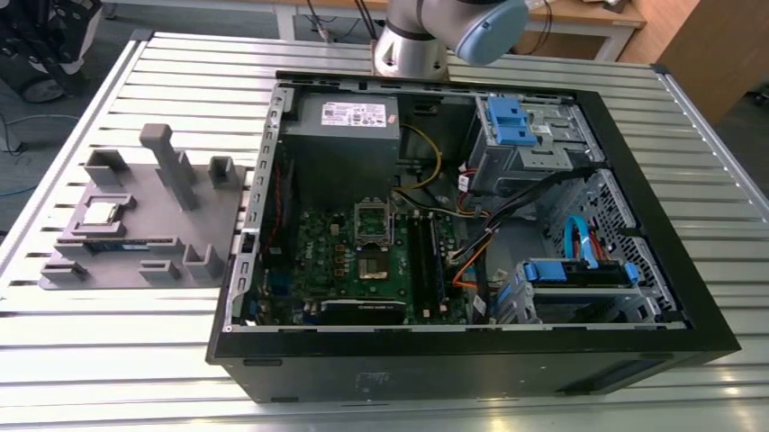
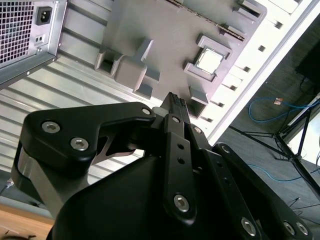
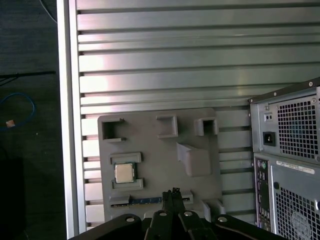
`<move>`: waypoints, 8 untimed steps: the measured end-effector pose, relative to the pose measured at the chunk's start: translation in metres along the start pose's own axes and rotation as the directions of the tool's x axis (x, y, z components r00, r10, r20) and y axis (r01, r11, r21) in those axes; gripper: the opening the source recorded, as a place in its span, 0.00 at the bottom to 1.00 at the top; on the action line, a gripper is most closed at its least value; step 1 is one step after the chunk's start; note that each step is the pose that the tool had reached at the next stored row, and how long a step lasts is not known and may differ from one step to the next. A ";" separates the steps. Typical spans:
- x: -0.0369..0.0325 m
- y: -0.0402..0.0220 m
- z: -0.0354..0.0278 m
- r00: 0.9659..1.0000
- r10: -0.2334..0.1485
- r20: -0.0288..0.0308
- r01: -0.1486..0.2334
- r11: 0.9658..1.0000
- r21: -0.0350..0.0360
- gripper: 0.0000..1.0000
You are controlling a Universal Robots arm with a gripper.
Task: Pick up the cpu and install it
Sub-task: 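Reach for the cpu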
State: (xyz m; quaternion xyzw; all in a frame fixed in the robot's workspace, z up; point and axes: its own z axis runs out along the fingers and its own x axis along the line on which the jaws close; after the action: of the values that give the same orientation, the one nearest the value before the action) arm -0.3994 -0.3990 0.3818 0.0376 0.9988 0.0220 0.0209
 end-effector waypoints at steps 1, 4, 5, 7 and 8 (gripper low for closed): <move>0.0003 0.0000 0.0000 1.000 0.000 0.000 0.000 1.000 0.000 0.11; 0.0006 0.0000 0.0000 1.000 0.000 0.000 0.000 1.000 0.000 0.11; 0.0006 0.0000 0.0000 1.000 0.000 0.000 0.000 1.000 0.000 0.11; 0.0006 0.0000 0.0000 1.000 0.000 0.000 0.000 1.000 0.000 0.11; 0.0007 0.0000 0.0000 1.000 0.000 0.000 0.000 1.000 0.000 0.11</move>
State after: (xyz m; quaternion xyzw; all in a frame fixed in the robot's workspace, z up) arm -0.4001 -0.3989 0.3818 0.0377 0.9988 0.0220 0.0209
